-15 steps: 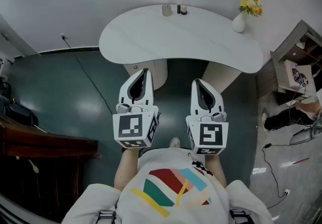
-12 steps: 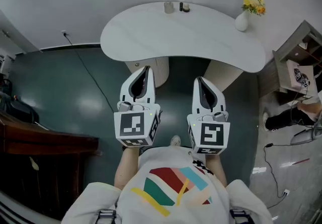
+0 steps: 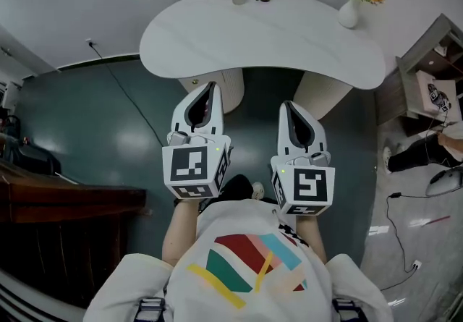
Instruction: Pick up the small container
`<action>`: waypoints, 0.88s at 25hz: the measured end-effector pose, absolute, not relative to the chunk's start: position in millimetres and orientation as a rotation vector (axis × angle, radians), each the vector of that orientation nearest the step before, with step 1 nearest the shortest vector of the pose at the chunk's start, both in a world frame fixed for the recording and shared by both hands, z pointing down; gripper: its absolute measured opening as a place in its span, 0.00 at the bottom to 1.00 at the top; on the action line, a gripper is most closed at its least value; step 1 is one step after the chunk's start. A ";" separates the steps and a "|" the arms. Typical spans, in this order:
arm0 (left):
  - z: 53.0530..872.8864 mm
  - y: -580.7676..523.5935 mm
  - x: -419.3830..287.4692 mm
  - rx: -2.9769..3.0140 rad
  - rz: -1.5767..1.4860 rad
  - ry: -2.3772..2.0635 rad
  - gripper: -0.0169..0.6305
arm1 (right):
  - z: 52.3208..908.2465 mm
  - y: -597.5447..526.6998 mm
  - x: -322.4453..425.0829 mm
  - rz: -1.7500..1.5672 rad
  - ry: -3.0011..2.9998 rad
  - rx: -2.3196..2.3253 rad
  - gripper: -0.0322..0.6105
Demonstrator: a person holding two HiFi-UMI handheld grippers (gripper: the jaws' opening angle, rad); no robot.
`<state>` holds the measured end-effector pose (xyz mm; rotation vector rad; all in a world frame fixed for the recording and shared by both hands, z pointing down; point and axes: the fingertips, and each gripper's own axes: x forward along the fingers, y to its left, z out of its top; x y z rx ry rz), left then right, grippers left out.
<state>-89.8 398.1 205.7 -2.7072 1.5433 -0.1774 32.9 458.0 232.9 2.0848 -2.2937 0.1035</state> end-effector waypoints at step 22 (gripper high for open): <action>205.9 377.4 -65.4 -2.663 -0.130 1.459 0.05 | 219.1 442.0 48.7 -0.009 -2.347 2.000 0.07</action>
